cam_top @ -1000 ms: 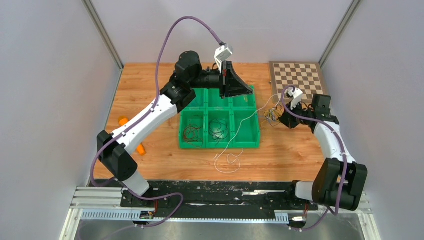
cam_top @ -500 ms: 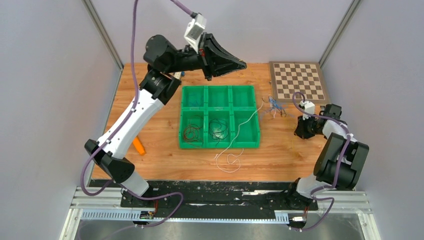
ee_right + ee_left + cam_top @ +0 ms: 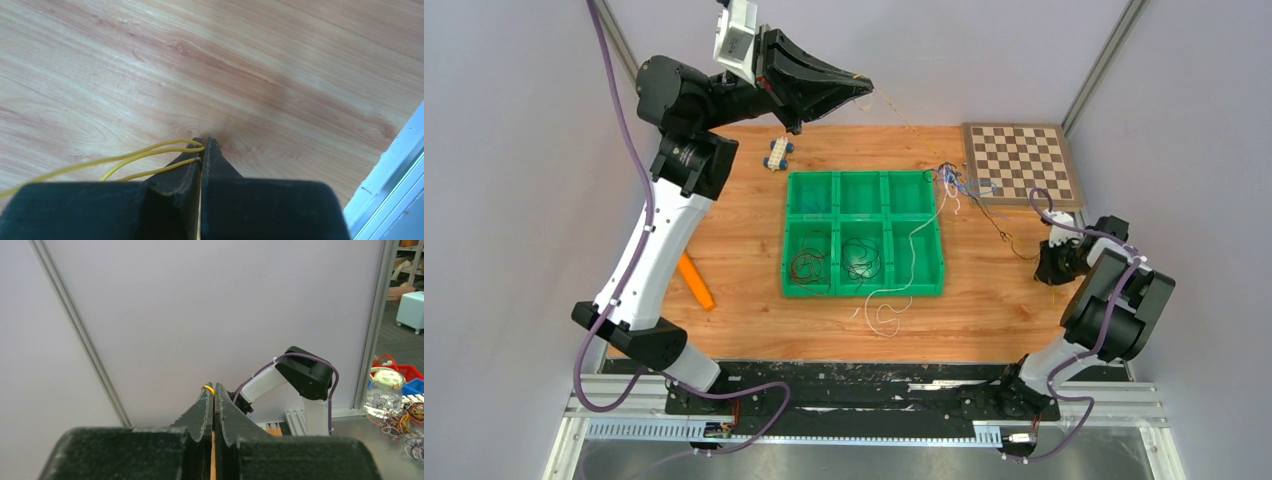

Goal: Untangle the cables

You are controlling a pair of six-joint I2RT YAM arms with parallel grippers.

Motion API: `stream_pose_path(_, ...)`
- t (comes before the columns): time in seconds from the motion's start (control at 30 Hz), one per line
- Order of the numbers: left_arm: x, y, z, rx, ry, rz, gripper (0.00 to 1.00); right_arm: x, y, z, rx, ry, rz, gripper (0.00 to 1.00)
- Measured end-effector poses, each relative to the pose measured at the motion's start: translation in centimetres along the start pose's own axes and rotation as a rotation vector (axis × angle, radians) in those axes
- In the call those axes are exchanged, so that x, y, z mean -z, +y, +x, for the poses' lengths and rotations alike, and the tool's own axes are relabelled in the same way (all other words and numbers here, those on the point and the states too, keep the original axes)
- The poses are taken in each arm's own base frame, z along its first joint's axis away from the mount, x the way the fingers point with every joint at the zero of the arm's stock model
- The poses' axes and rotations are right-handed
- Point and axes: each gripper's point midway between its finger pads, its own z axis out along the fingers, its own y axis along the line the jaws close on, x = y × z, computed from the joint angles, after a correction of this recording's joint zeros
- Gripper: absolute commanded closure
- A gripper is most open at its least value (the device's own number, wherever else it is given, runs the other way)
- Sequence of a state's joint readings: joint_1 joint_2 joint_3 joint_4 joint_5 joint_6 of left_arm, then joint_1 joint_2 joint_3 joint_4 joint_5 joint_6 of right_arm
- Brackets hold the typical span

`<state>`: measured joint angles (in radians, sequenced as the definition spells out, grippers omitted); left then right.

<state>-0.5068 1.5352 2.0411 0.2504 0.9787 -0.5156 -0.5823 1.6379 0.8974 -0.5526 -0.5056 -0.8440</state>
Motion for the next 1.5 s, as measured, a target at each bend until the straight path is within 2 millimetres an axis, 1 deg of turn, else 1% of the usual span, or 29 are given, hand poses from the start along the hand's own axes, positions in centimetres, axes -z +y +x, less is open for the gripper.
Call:
stream_pose_path(0.2,0.9,1.1,0.6,-0.007,0.038,-0.038,1.00,0.0,-0.9,-0.1,0.001,-0.002,-0.006,1.00)
stream_pose_path(0.4,1.3,1.4,0.8,-0.008,0.062,-0.056,1.00,-0.2,-1.5,-0.4,-0.001,-0.004,-0.025,1.00)
stream_pose_path(0.43,1.4,1.4,0.9,-0.006,0.067,-0.059,1.00,-0.2,-1.7,-0.5,-0.004,-0.007,-0.026,1.00)
stream_pose_path(0.53,1.8,1.1,1.2,0.008,0.094,-0.074,1.00,-0.1,-2.0,-0.6,-0.011,-0.008,-0.031,0.95)
stream_pose_path(0.6,2.5,0.5,1.1,0.006,0.111,-0.087,1.00,0.1,-1.8,-0.5,-0.021,-0.004,-0.044,0.93)
stream_pose_path(0.67,3.8,-0.9,1.2,-0.004,0.133,-0.109,1.00,0.5,-1.6,-0.5,-0.035,0.000,-0.057,0.92)
stream_pose_path(0.73,6.0,-3.2,1.6,-0.021,0.165,-0.142,1.00,1.1,-1.6,-0.9,-0.051,-0.008,-0.074,0.94)
stream_pose_path(0.8,8.0,-5.1,2.0,-0.040,0.188,-0.175,1.00,2.0,-1.5,-2.1,-0.053,-0.036,-0.092,1.00)
stream_pose_path(0.83,9.2,-6.0,2.4,-0.051,0.203,-0.202,1.00,2.5,-1.4,-2.7,-0.048,-0.052,-0.100,1.00)
stream_pose_path(0.9,11.5,-6.7,3.6,-0.058,0.238,-0.275,1.00,4.0,-0.7,-4.3,-0.025,-0.096,-0.123,1.00)
stream_pose_path(0.97,13.6,-6.7,4.7,-0.060,0.276,-0.360,1.00,5.4,0.2,-5.6,0.000,-0.133,-0.145,1.00)
stream_pose_path(1.03,15.5,-5.9,6.3,-0.041,0.328,-0.443,1.00,7.0,1.6,-6.8,0.028,-0.166,-0.178,1.00)
stream_pose_path(1.13,19.9,-3.7,11.3,0.050,0.461,-0.600,1.00,9.2,4.7,-8.1,0.076,-0.204,-0.246,1.00)
stream_pose_path(1.2,23.6,-3.1,15.6,0.138,0.581,-0.692,1.00,10.3,7.1,-8.7,0.119,-0.219,-0.286,1.00)
stream_pose_path(1.23,25.1,-3.2,17.5,0.175,0.638,-0.717,1.00,10.8,8.4,-9.0,0.148,-0.228,-0.302,1.00)
stream_pose_path(1.3,28.2,-3.7,21.6,0.261,0.769,-0.757,1.00,11.2,10.4,-8.9,0.191,-0.235,-0.320,1.00)
stream_pose_path(1.37,31.0,-4.8,25.2,0.314,0.900,-0.754,1.00,11.1,12.0,-7.9,0.213,-0.219,-0.333,1.00)
stream_pose_path(1.43,32.9,-6.3,27.7,0.338,0.998,-0.720,1.00,10.5,12.3,-6.2,0.204,-0.172,-0.330,1.00)
stream_pose_path(1.5,34.9,-8.0,30.3,0.360,1.094,-0.674,1.00,9.4,11.6,-4.5,0.192,-0.106,-0.313,1.00)
